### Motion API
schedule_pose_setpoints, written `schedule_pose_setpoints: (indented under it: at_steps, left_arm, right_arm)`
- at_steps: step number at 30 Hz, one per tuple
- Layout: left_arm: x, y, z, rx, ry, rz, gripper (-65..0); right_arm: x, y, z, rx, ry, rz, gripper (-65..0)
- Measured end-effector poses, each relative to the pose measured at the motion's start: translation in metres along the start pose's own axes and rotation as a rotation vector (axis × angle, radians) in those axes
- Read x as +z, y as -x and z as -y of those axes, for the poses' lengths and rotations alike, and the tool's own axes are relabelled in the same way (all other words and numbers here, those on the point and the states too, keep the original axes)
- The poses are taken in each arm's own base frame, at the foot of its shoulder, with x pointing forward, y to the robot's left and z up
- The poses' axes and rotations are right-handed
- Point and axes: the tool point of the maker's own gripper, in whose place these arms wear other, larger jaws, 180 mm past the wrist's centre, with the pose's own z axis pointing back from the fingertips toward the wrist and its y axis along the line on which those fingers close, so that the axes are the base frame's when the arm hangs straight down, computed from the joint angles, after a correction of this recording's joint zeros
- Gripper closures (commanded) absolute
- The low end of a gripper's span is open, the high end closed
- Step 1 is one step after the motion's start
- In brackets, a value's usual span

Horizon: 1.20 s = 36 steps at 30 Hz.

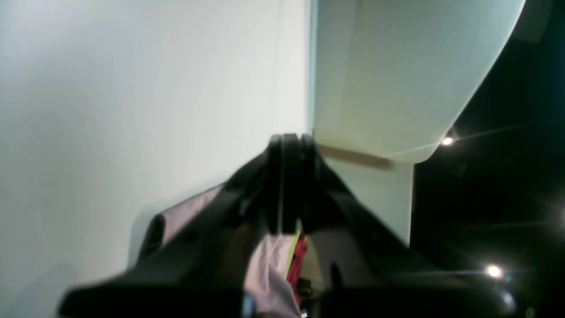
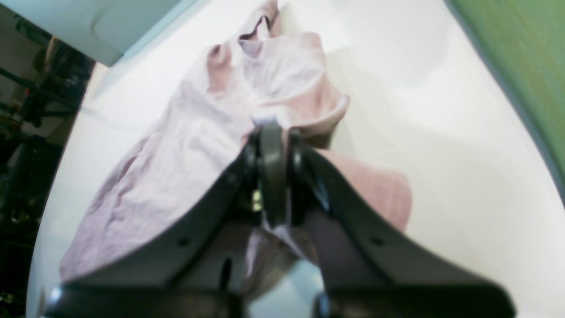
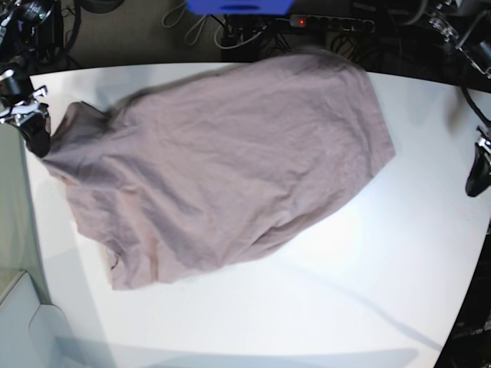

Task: Layout the t-shirt on the table in an organized manner, then fold the t-shirt properly
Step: 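Shake the shirt out with both grippers and lay it flat, then grasp the shirt edges with both grippers and pull them apart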

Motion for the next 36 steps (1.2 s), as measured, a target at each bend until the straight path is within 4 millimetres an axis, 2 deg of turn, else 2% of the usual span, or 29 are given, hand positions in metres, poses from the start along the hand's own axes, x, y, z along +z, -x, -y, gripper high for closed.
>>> schedule_pose_setpoints:
  at_steps: [7,10,12,15,17,21,23,27,29,31,36]
  left_arm:
    - [-0.022,0.027,-0.007,-0.025,-0.045,-0.101,-1.1]
    - [-0.039,0.054,-0.008,-0.032,-0.042,-0.166,-5.9]
    - [-0.052,0.076,-0.003,-0.055,-0.029,-0.221,-12.7]
    - [-0.069,0.108,0.016,-0.11,0.018,-0.281,-24.0]
    - [-0.078,0.134,0.025,-0.125,0.052,-0.326,-26.7]
    - [-0.109,0.202,0.035,-0.109,0.098,-0.465,-23.8]
    - [-0.124,0.238,0.033,-0.106,0.077,-0.532,-20.8]
    - [-0.141,0.293,0.017,-0.138,-0.004,-0.611,-7.5]
    - [-0.144,0.31,0.004,-0.178,-0.065,-0.636,-0.2]
    - [-0.147,0.317,-0.011,-0.243,-0.143,-0.638,0.0]
    - [-0.15,0.282,-0.047,-0.417,-0.323,-0.508,-0.8]
  right_arm:
    - [0.001,0.0,0.01,0.011,0.014,-0.029,-38.9]
    - [0.001,-0.004,0.01,0.02,0.013,-0.021,-46.7]
    - [0.001,-0.002,0.01,0.017,0.012,-0.025,-48.3]
    - [0.001,0.0,0.01,0.018,0.012,-0.038,-48.5]
    - [0.0,0.008,0.009,0.018,0.009,-0.084,-48.5]
    - [-0.013,0.015,-0.006,0.018,-0.04,-0.113,-48.5]
    - [-0.02,0.021,-0.015,0.02,-0.07,-0.134,-48.5]
    - [-0.025,0.03,-0.024,0.024,-0.099,-0.166,-48.5]
    - [-0.026,0.031,-0.026,0.028,-0.107,-0.173,-48.5]
    - [-0.028,0.028,-0.027,0.045,-0.114,-0.177,-48.5]
    - [-0.034,0.013,-0.029,0.083,-0.128,-0.159,-48.5]
